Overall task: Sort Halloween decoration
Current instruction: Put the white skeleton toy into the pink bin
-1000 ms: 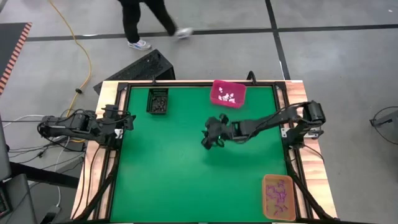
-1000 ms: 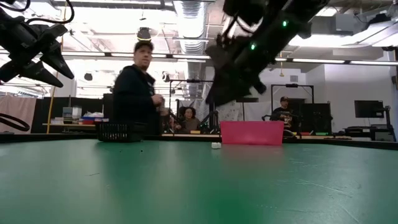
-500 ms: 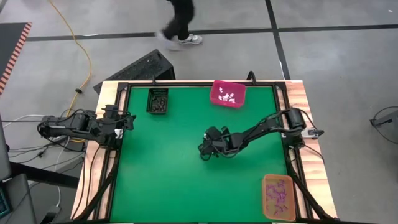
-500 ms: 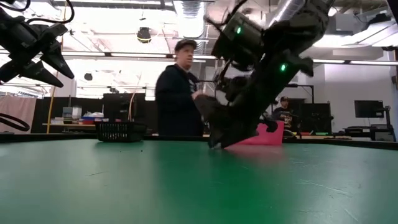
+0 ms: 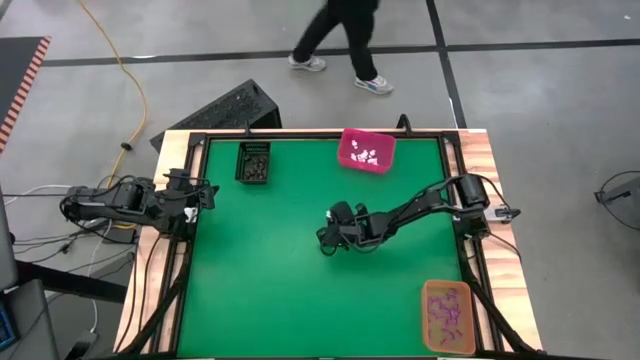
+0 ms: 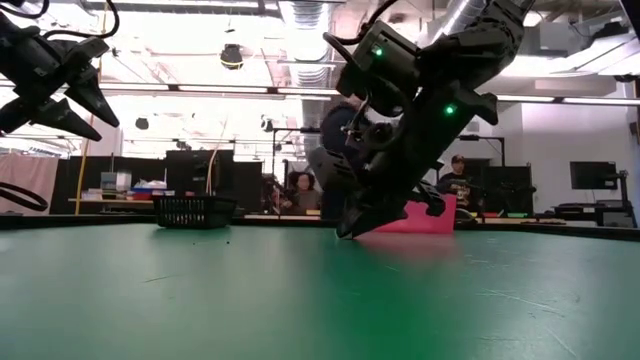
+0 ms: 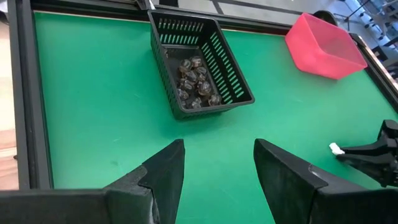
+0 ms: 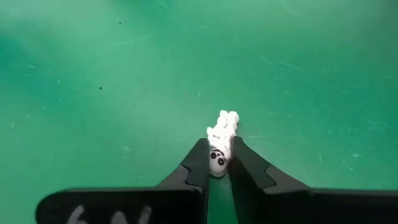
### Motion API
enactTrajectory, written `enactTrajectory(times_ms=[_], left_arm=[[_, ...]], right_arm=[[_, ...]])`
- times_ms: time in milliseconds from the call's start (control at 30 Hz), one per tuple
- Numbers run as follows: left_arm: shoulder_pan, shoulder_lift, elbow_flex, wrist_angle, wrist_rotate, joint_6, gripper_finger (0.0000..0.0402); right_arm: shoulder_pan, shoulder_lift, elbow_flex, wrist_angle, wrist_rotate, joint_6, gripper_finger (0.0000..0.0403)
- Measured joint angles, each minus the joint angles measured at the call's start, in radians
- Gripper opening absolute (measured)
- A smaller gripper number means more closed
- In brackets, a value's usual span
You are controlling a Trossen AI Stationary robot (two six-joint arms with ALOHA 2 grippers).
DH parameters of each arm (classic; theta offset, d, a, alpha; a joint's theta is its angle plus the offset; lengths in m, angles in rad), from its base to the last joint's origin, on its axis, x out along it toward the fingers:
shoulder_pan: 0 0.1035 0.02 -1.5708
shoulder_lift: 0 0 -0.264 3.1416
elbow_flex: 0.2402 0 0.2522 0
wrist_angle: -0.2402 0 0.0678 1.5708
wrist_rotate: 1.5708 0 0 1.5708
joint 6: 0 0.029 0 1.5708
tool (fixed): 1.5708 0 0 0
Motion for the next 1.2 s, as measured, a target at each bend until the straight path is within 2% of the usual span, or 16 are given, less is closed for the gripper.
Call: enactTrajectory(times_ms=[267, 333, 500, 633, 833, 1033, 1200], left_arm=[[0.0, 0.0, 0.0, 0.0, 0.0, -0.008, 0.0183], [0.0, 0.0, 0.0, 0.0, 0.0, -0.016, 0.0183], [0.0, 0.001, 0.0, 0.003, 0.0, -0.025, 0.0183], [0.0, 0.001, 0.0, 0.003, -0.009, -0.025, 0.0183], [0.0, 0.0, 0.0, 0.003, -0.016, -0.025, 0.0183], [0.0, 0.0, 0.0, 0.002, -0.008, -0.027, 0.0183], [0.0, 0.0, 0.0, 0.002, 0.019, -0.047, 0.0183]], right_arm=[[-0.002, -0.02, 0.044, -0.053, -0.04, -0.008, 0.0058], [-0.001, -0.047, 0.058, -0.085, -0.06, -0.042, 0.0043], [-0.043, -0.172, 0.078, -0.113, -0.041, -0.129, 0.0042], [-0.122, -0.283, 0.078, -0.196, 0.005, -0.211, 0.0042], [-0.307, -0.41, 0.078, -0.365, 0.022, -0.264, 0.0044], [-0.47, -0.396, 0.078, -0.435, -0.017, -0.252, 0.0051], [-0.564, -0.363, 0.078, -0.459, -0.124, -0.279, 0.0093]])
